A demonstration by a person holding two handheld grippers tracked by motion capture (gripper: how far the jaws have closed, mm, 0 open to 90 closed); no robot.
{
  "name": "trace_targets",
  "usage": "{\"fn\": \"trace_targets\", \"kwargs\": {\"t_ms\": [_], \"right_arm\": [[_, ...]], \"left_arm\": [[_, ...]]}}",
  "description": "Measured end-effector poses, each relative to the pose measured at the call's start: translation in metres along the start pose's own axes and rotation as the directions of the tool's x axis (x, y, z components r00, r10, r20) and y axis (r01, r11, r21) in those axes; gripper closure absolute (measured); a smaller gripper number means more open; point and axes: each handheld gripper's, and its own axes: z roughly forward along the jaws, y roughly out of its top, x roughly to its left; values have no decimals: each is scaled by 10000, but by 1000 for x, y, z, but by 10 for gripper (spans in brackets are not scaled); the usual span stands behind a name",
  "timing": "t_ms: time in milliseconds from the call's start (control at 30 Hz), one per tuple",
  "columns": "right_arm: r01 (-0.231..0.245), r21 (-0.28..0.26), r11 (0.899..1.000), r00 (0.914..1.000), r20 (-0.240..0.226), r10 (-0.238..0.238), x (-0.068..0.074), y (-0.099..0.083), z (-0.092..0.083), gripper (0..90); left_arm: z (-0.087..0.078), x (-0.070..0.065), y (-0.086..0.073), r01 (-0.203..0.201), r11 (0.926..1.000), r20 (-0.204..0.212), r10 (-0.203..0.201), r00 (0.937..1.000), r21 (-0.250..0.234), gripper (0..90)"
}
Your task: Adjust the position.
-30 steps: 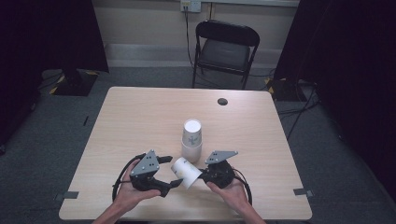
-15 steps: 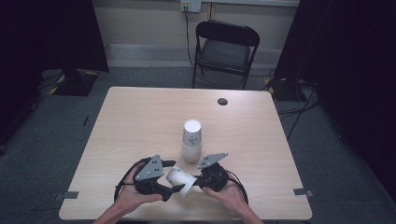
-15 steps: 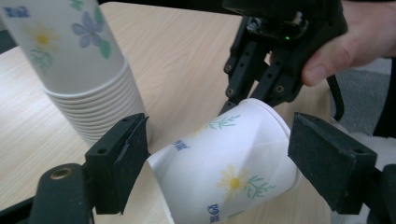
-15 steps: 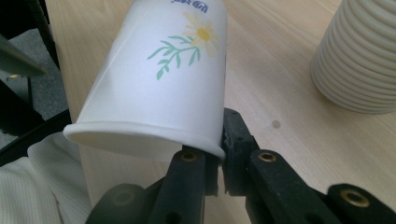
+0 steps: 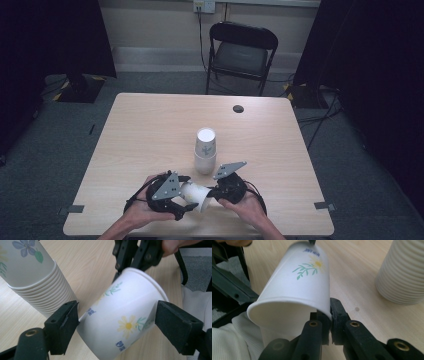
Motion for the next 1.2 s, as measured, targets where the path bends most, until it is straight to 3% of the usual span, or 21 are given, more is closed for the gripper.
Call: {"fn": "trace_targets", "kwargs": {"t_ms": [300,600,1000,1200], "right_arm": [[-123,-158,9998,9999,-101,121,-3,1,-3,879],[-155,-413,9990,9998,-157,149,-5,3,-13,887],[-654,-610,9960,9969,-479,625,-9,3,-20,887],[-1145,-805,9902,9918,-665,1093,-11,3,-20,888]], "left_arm": [[5,0,-3,-210,9992,432,195,9989,336,158],[14,-4,-3,-470,9961,505,433,9978,747,157],[23,-10,-3,-849,9910,143,838,9964,1033,163],[24,-10,-5,-751,9919,-176,773,9969,1021,217]]}}
